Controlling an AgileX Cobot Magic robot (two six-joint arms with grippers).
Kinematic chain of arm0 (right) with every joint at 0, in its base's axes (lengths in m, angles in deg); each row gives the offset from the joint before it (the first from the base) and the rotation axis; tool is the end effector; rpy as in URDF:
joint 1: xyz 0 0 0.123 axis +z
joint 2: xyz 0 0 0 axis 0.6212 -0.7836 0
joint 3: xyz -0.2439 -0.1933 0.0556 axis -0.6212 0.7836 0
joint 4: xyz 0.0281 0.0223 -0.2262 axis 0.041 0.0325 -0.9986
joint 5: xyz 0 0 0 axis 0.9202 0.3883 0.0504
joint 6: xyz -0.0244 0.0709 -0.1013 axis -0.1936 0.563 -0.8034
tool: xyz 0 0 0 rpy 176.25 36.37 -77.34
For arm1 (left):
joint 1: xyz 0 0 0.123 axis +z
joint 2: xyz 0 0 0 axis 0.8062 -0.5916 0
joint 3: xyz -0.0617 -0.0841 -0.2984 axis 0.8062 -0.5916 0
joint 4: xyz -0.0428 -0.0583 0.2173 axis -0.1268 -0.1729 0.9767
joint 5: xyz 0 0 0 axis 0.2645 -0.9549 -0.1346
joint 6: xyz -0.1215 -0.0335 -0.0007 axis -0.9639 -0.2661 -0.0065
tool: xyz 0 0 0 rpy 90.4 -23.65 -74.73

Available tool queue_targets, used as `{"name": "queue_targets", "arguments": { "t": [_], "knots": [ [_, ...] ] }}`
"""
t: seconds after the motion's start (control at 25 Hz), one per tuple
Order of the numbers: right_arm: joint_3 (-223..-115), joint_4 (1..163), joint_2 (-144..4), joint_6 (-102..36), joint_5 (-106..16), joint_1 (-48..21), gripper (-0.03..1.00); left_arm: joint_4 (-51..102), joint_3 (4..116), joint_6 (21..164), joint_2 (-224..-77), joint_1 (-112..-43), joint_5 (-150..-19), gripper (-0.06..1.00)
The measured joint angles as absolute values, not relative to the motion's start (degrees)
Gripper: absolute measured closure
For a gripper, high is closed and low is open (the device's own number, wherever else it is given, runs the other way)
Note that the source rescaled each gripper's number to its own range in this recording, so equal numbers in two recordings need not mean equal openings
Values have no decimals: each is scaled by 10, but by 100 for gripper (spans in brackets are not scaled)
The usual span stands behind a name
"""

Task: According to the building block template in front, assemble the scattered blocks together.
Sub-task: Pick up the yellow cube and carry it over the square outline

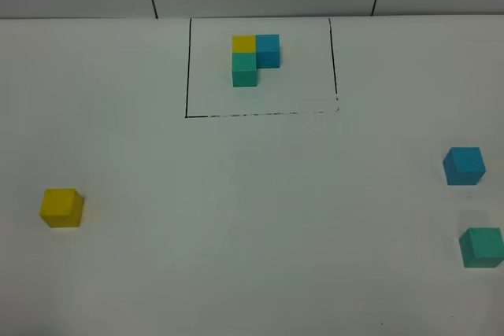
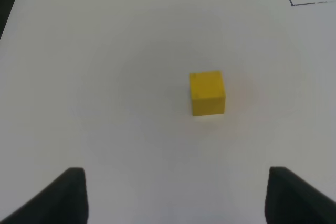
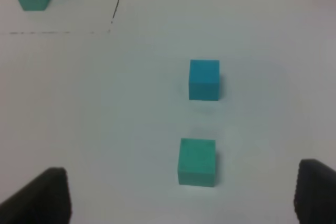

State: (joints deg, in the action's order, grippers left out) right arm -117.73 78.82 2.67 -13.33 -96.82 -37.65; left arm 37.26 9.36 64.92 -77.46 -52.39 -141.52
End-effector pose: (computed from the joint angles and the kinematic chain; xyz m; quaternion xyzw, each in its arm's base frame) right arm -0.0253 0.0081 0.2509 -0.0325 0.8550 0.0258 0.5170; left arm -0.0265 -0.0037 0.2518 0.0375 0.8497 0.0208 0.5255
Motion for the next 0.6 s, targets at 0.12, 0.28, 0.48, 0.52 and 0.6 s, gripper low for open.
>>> {"name": "queue_targets", "arguments": {
  "t": [0.12, 0.28, 0.48, 0.52, 0.6],
  "knots": [
    [-1177, 788, 27, -133, -968, -376, 23, 373, 94, 649, -775, -524, -1415, 33],
    [-1177, 788, 27, -133, -968, -376, 23, 373, 94, 649, -775, -524, -1415, 33],
    [-1177, 788, 27, -133, -968, -376, 23, 373, 94, 649, -775, -524, -1415, 33],
    [-1177, 788, 27, -133, -968, -376, 23, 374, 94, 649, -775, -524, -1415, 33],
    [-1177, 788, 27, -133, -968, -376, 23, 385, 94, 649, -775, -524, -1415, 33]
  ]
}}
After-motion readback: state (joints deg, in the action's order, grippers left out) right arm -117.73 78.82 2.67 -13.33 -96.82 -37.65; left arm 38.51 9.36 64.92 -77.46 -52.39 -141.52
